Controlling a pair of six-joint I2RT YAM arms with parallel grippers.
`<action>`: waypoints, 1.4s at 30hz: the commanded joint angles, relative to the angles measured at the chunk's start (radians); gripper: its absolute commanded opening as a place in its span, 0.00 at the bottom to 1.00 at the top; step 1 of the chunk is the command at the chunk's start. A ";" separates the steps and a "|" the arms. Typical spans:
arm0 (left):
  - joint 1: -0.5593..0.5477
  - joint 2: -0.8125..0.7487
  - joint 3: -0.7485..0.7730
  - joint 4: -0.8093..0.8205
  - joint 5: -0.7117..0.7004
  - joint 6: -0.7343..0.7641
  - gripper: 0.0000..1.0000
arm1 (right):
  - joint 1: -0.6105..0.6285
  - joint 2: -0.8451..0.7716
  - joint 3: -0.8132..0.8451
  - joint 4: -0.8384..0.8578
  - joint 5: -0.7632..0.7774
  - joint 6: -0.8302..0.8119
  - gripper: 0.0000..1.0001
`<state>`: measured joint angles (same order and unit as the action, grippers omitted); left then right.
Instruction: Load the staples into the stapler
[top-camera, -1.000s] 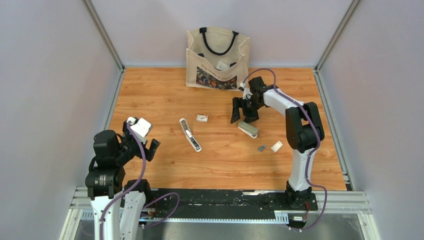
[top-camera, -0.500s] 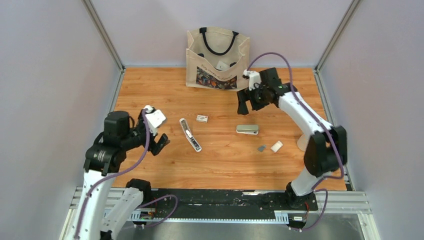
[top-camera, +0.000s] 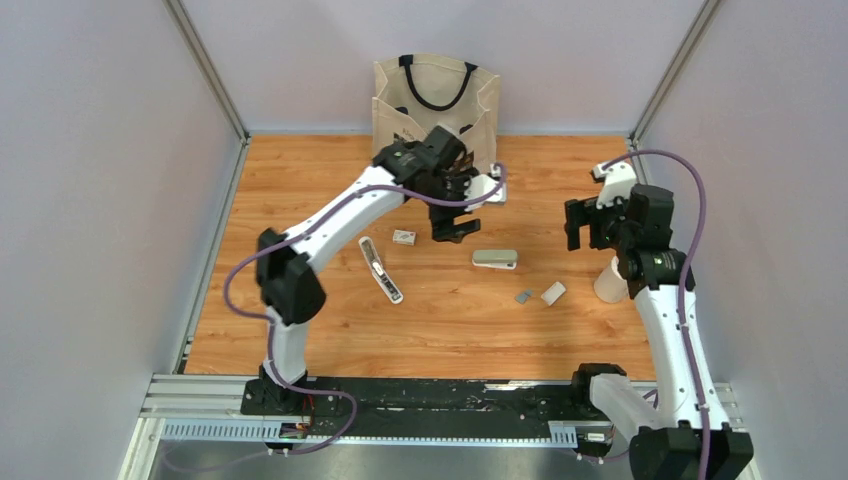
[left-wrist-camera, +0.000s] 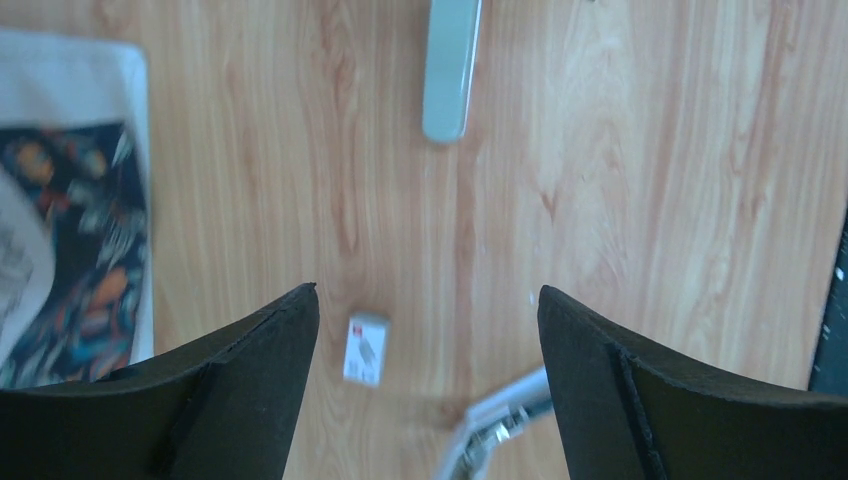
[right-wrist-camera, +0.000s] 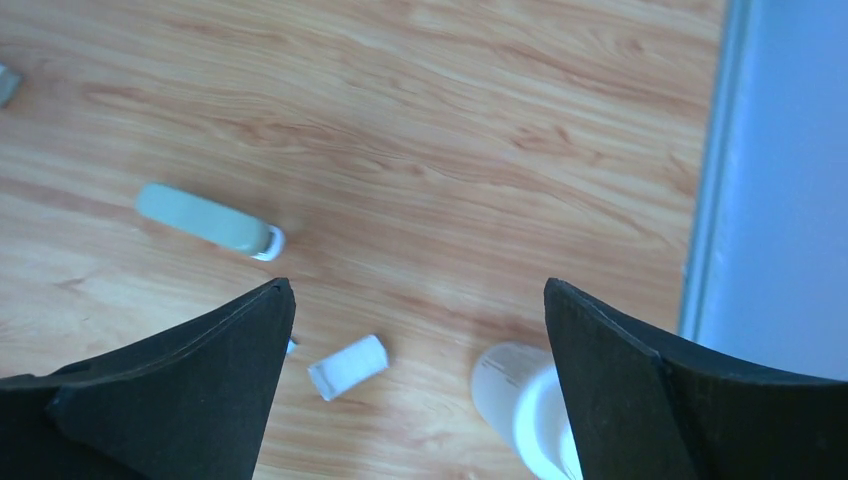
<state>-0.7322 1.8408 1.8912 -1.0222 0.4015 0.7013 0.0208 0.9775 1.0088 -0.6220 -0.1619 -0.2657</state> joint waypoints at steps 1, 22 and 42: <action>-0.061 0.249 0.257 -0.110 0.045 0.072 0.88 | -0.136 -0.095 -0.038 0.073 0.002 0.000 1.00; -0.142 0.572 0.388 0.094 0.025 0.090 0.89 | -0.173 -0.049 -0.047 0.079 -0.005 0.014 1.00; -0.142 0.623 0.413 0.148 0.040 0.001 0.64 | -0.173 -0.042 -0.056 0.079 -0.024 0.011 1.00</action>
<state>-0.8703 2.4687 2.2646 -0.8894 0.4129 0.7151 -0.1493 0.9405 0.9619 -0.5854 -0.1738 -0.2592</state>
